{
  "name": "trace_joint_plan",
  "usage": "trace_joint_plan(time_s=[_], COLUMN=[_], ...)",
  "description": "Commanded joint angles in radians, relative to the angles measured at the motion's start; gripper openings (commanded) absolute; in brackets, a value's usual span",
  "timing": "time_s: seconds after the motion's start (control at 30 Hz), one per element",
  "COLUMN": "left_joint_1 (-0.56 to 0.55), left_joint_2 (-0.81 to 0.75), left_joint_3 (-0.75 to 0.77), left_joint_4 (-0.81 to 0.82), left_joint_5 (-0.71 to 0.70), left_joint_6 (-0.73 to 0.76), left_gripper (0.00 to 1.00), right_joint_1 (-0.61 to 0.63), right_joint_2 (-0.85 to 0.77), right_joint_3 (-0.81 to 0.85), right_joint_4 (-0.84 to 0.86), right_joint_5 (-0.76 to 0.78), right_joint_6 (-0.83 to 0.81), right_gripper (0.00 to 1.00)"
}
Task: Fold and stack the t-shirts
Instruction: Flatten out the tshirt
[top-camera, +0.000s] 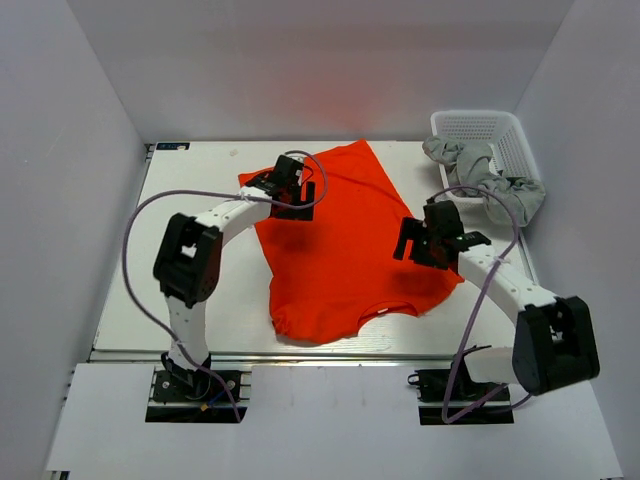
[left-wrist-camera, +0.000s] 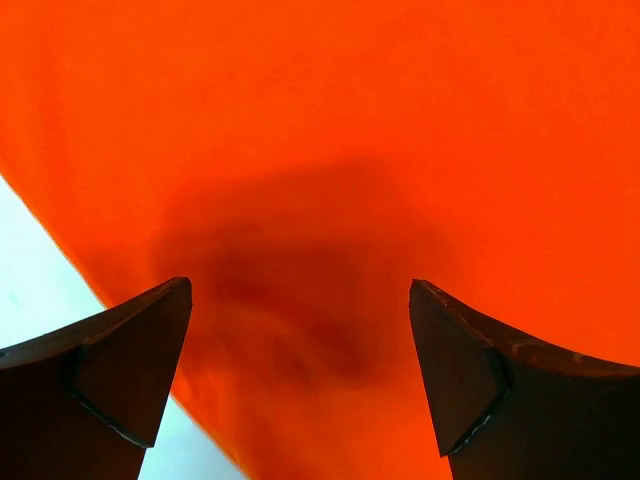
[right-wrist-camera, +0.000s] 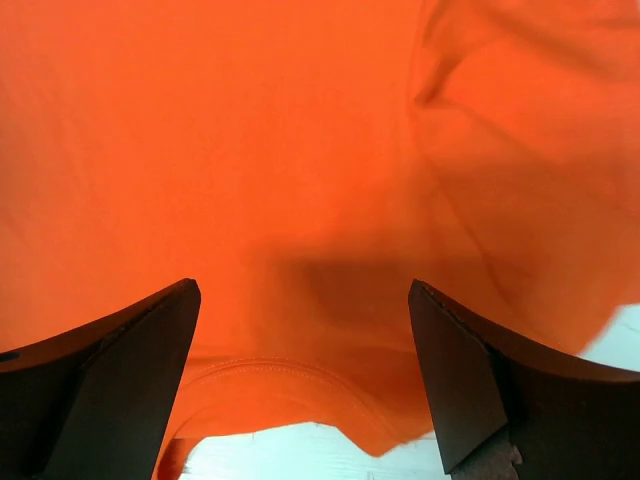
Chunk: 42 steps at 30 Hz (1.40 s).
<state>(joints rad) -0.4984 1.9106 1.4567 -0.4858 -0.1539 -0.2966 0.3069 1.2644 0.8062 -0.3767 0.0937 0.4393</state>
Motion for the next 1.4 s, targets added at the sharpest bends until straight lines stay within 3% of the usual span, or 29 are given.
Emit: trace_joint_plan(time_s=[0.0,0.27,0.47,0.57,0.67,0.73,0.87,0.93,1.13,1.23,1.37], left_joint_1=[0.034,0.159,0.222,0.244,0.244,0.218,0.181,0.161,0.161,0.172,0.185], left_joint_2=[0.101,0.248,0.119,0.053,-0.03,-0.154,-0.44,-0.598,-0.726,-0.69,-0.608], left_joint_3=[0.135,0.182,-0.105,-0.203,-0.336,-0.474,-0.802,-0.857,-0.664,-0.558,-0.454], left_joint_4=[0.01,-0.083,-0.04,-0.185,-0.266,-0.266,-0.09,-0.071,-0.18,-0.16,-0.094], left_joint_5=[-0.069,-0.036,-0.058,-0.174,-0.176,-0.083,0.354,0.404,0.188,0.091,-0.054], left_joint_6=[0.036,-0.032,-0.125,-0.253,-0.34,-0.372,-0.381,-0.369,-0.251,-0.213,-0.2], left_gripper=[1.0,1.0,1.0,1.0,1.0,1.0,1.0,1.0,1.0,1.0,1.0], right_joint_1=[0.017,0.023,0.04,0.055,0.075,0.081,0.11,0.124,0.143,0.146,0.147], right_joint_2=[0.073,0.246,0.443,0.541,0.647,0.738,0.854,0.849,0.664,0.652,0.749], right_joint_3=[-0.01,0.042,0.149,0.238,0.384,0.47,0.68,0.685,0.597,0.628,0.763], right_joint_4=[0.077,0.124,0.108,0.116,0.136,0.134,0.09,0.102,0.202,0.208,0.147], right_joint_5=[-0.061,-0.083,-0.052,-0.045,-0.07,-0.083,-0.236,-0.259,-0.276,-0.27,-0.232], right_joint_6=[0.01,0.007,-0.002,-0.033,-0.1,-0.148,-0.263,-0.298,-0.28,-0.281,-0.28], right_gripper=[0.9,0.9,0.9,0.9,0.9,0.9,0.9,0.9,0.9,0.9,0.9])
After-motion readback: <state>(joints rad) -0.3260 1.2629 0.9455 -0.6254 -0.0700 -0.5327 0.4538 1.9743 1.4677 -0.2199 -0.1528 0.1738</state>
